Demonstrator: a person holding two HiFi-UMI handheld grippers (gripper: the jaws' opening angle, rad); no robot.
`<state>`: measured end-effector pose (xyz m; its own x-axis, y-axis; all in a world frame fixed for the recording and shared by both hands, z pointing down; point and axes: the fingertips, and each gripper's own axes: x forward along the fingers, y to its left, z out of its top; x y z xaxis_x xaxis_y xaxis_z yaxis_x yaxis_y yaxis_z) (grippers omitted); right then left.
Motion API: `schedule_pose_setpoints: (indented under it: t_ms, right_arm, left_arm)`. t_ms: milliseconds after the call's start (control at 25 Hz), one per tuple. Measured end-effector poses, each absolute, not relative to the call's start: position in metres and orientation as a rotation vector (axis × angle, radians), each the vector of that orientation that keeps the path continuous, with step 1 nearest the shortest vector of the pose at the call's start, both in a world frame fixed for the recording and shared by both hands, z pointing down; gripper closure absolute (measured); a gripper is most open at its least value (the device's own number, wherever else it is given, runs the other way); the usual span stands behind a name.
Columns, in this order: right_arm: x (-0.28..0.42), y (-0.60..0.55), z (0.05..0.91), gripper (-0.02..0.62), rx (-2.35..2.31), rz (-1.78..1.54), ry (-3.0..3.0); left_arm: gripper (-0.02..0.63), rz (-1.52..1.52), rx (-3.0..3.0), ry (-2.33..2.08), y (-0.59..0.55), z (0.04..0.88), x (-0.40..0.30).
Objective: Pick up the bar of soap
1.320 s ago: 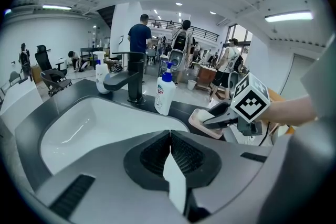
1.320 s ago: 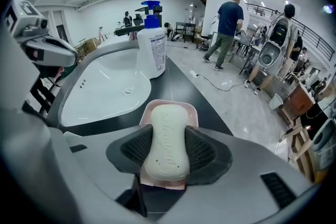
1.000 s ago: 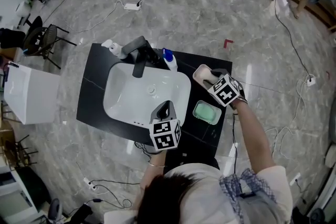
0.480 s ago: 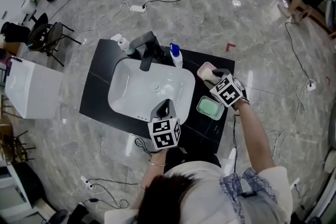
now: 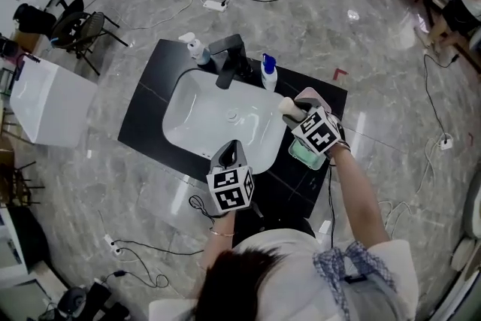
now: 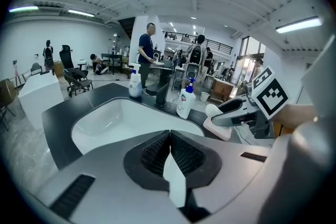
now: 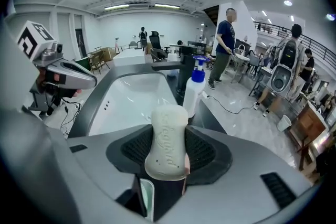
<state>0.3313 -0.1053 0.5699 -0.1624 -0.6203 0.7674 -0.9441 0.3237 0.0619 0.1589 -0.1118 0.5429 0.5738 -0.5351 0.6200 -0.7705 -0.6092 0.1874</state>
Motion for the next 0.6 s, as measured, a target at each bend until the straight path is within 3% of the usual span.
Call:
schedule_pose_setpoints:
  t_ms: [600]
  right_arm:
    - [0.251,-0.143,0.566,0.393,1.219,0.525,-2.043]
  left_arm:
    - [0.597,0.696,2.239,-1.251,-0.114,0.543,0.104]
